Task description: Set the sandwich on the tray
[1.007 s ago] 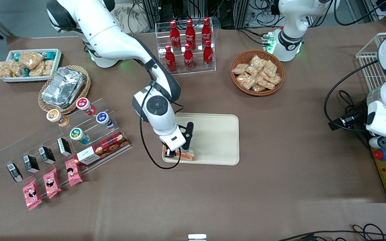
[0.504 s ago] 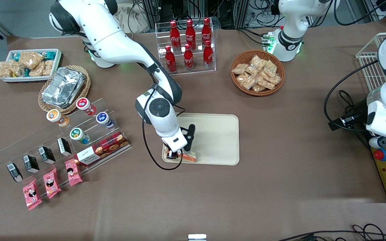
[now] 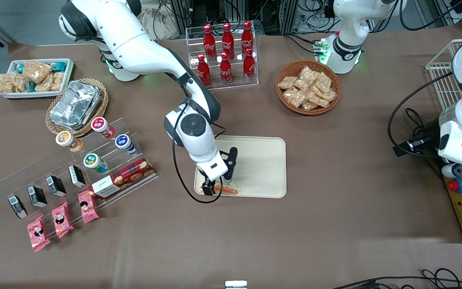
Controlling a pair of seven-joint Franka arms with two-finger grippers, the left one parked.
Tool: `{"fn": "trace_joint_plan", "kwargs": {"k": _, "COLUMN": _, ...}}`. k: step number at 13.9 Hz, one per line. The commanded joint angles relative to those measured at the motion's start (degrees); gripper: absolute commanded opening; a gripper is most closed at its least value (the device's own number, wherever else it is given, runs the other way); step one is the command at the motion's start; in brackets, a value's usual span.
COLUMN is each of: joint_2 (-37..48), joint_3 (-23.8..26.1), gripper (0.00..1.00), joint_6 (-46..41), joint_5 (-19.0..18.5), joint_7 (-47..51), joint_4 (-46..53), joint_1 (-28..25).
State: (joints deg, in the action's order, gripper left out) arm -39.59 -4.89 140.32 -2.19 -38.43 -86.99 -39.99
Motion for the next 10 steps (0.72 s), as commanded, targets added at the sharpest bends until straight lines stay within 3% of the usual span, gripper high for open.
{"fn": "trace_joint_plan", "kwargs": {"k": 1, "joint_2": 3.1, "joint_3": 0.06, "gripper": 0.98, "joint_6": -0.66, "joint_5": 2.44, "joint_7": 0.55, "joint_4": -0.29, "joint_1": 2.97}}
{"fn": "trace_joint_plan", "kwargs": {"k": 6, "joint_2": 9.25, "joint_3": 0.15, "gripper": 0.98, "joint_6": -10.66, "joint_5": 2.98, "joint_7": 0.81, "joint_4": -0.99, "joint_1": 9.47}}
{"fn": "trace_joint_plan", "kwargs": {"k": 10, "joint_2": 16.63, "joint_3": -0.03, "gripper": 0.98, "joint_6": -22.6, "joint_5": 6.32, "joint_7": 0.72, "joint_4": -0.55, "joint_1": 17.03}}
